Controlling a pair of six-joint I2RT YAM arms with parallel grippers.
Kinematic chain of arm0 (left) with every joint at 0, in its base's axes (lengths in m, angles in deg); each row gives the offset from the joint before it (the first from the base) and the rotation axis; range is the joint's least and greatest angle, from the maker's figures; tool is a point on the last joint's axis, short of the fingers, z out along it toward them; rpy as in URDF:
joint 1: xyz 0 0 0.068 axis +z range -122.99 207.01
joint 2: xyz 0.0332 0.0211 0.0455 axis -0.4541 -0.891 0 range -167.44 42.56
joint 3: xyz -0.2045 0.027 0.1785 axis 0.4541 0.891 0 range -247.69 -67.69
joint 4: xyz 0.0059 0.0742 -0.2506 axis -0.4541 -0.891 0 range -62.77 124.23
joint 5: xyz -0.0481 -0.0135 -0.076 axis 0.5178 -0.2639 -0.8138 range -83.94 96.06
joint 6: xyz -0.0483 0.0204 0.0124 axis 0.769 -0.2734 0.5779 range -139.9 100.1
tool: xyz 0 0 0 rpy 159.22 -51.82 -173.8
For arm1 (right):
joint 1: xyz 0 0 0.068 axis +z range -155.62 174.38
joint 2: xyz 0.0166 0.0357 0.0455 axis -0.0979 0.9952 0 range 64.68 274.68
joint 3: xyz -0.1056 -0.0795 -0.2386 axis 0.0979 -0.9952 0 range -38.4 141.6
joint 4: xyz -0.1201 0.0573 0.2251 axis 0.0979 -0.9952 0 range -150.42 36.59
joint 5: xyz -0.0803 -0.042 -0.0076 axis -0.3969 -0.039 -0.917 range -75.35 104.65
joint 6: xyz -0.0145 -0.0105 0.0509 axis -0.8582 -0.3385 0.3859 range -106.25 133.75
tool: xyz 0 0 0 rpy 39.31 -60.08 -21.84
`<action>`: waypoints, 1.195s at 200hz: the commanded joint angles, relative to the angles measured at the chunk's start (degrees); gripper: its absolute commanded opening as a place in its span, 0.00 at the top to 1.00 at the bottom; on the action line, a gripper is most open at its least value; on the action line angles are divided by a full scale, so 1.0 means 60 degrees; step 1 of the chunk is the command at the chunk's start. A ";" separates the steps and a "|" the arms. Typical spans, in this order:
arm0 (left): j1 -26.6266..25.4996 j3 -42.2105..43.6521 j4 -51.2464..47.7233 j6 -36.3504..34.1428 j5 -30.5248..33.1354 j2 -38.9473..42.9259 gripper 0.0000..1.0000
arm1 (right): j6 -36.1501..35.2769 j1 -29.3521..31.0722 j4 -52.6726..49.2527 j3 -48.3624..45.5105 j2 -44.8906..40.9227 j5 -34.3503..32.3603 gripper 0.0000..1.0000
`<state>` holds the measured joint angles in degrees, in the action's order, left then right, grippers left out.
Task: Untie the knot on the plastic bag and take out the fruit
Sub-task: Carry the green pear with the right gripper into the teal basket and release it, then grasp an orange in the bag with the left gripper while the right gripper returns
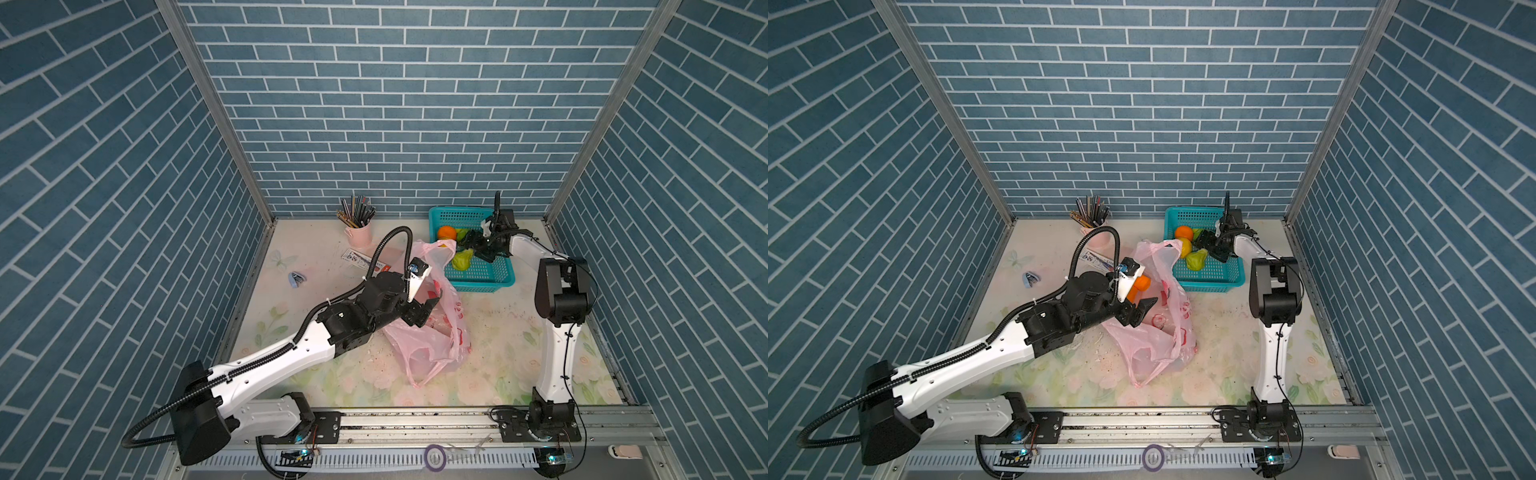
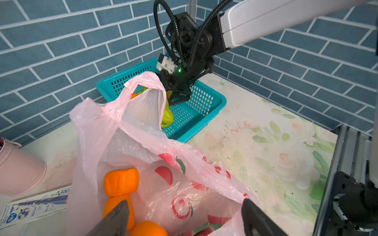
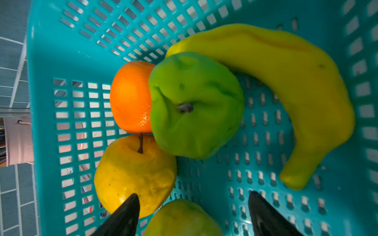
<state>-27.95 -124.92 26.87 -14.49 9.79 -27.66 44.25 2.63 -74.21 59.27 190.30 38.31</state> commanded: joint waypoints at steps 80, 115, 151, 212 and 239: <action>-0.0493 -0.1644 -0.1429 -0.0376 0.1836 -0.2136 0.33 | -0.0717 0.0052 -0.0249 -0.2662 -0.6033 -0.0287 0.17; -0.0274 -0.2194 -0.2241 -0.0437 0.2183 -0.3021 0.37 | -0.0597 0.0359 -0.0147 -0.4258 -0.8442 -0.0119 0.17; 0.0463 -0.2704 -0.2939 -0.0232 0.1327 -0.3908 0.37 | -0.0524 0.0943 -0.0696 -0.4797 -0.9780 0.0060 0.18; 0.1698 -0.3476 -0.2562 -0.0547 0.0830 -0.5460 0.37 | -0.0454 0.2003 -0.1197 -0.4779 -1.0069 0.0169 0.18; 0.1955 -0.3718 -0.2227 -0.0570 0.0975 -0.6005 0.30 | -0.0455 0.2074 -0.1163 -0.4750 -1.0056 -0.0025 0.18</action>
<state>-17.29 -145.27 12.25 -17.70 15.45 -61.71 41.83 14.83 -79.85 30.74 130.30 39.03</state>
